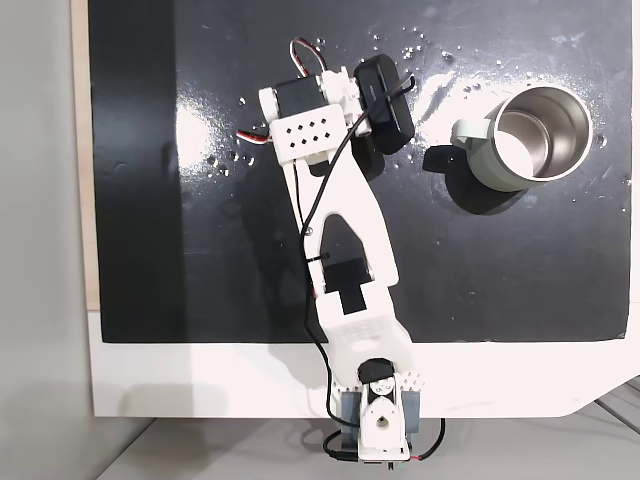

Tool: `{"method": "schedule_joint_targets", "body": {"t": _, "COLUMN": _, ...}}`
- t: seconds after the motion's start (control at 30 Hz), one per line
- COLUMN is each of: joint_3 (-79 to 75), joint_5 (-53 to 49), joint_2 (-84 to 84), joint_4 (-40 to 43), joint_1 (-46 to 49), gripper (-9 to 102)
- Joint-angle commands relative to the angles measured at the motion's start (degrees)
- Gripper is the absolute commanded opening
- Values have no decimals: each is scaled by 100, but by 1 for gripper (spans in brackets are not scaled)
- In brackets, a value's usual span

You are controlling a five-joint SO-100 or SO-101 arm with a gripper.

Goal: Grasp a cube and put it in the cup.

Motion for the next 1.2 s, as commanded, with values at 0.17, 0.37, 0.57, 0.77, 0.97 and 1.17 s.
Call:
{"method": "schedule_joint_targets", "body": {"t": 0.17, "joint_3": -387, "joint_5": -9, "joint_2": -343, "joint_4": -202, "joint_1": 18, "gripper": 24}}
{"method": "schedule_joint_targets", "body": {"t": 0.37, "joint_3": -387, "joint_5": 9, "joint_2": -431, "joint_4": -272, "joint_1": -18, "gripper": 24}}
{"method": "schedule_joint_targets", "body": {"t": 0.57, "joint_3": -404, "joint_5": 18, "joint_2": -431, "joint_4": -334, "joint_1": -62, "gripper": 18}}
{"method": "schedule_joint_targets", "body": {"t": 0.77, "joint_3": -404, "joint_5": 88, "joint_2": -439, "joint_4": -334, "joint_1": -79, "gripper": 5}}
{"method": "schedule_joint_targets", "body": {"t": 0.97, "joint_3": -404, "joint_5": 88, "joint_2": -404, "joint_4": -316, "joint_1": -97, "gripper": 4}}
{"method": "schedule_joint_targets", "body": {"t": 1.17, "joint_3": -940, "joint_5": 229, "joint_2": -316, "joint_4": 70, "joint_1": -97, "gripper": 3}}
